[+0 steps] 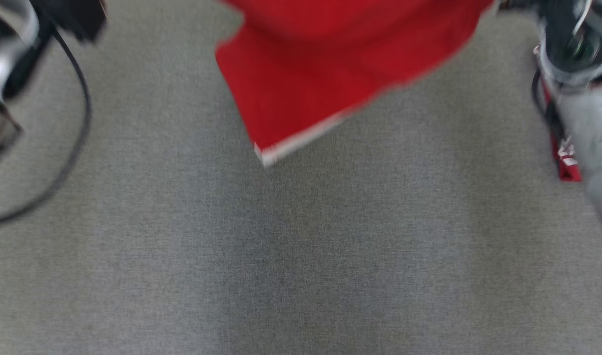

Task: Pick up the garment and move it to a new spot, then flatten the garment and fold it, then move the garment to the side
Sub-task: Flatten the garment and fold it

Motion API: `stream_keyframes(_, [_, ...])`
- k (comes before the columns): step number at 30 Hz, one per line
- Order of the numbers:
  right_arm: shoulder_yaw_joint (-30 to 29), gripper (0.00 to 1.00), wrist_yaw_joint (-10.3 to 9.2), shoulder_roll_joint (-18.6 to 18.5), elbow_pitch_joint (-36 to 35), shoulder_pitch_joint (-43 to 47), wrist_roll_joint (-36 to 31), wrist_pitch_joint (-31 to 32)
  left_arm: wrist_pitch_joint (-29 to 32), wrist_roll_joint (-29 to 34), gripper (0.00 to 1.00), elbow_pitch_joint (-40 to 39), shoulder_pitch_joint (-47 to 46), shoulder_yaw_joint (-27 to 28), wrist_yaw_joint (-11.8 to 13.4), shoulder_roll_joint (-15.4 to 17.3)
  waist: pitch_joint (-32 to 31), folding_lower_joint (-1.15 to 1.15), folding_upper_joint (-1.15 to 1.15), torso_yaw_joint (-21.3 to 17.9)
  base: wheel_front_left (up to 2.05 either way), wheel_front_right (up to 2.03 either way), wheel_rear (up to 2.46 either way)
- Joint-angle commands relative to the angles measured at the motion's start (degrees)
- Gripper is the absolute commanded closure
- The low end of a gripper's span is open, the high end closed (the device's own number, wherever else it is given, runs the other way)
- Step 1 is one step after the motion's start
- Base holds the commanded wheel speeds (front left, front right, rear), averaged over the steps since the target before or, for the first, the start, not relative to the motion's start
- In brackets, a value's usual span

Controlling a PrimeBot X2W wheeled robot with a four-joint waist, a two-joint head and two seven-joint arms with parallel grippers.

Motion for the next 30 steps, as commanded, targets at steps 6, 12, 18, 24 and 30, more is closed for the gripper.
stream_keyframes(6, [-1.8, 1.00, -0.04, 3.0, 12.6, -20.9, -0.2, -1.2, -1.2, -3.8, 1.00, 11.1, -22.6, -4.6, 0.1, 0.5, 9.6, -0.02, -0.01, -0.1, 0.00, 0.00, 0.00])
stream_keyframes(12, [-1.0, 1.00, -0.04, 3.6, 17.8, -28.4, -1.1, -3.2, -3.1, -6.0, 1.00, 16.0, -30.2, -7.5, 0.1, -0.9, 11.0, -0.02, -0.01, 0.1, 0.00, 0.00, 0.00])
stream_keyframes(18, [2.1, 1.00, -0.04, 2.4, 19.2, -30.6, -0.6, -5.0, -6.4, -8.4, 1.00, 20.3, -32.9, -11.8, 0.1, -1.6, 12.1, -0.02, -0.01, 0.7, 0.00, 0.00, 0.00])
stream_keyframes(24, [6.0, 1.00, -0.04, 0.3, 18.0, -27.0, 1.7, -6.3, -10.1, -11.0, 1.00, 22.3, -29.6, -16.0, 0.1, -1.2, 12.1, -0.02, -0.01, 0.7, 0.00, 0.00, 0.00])
stream_keyframes(30, [13.4, 1.00, -0.04, -4.3, 10.8, -17.7, 3.2, -7.7, -15.1, -9.5, 1.00, 19.8, -20.8, -19.9, 0.2, 1.2, 8.9, -0.02, -0.01, 0.3, 0.00, 0.00, 0.00])
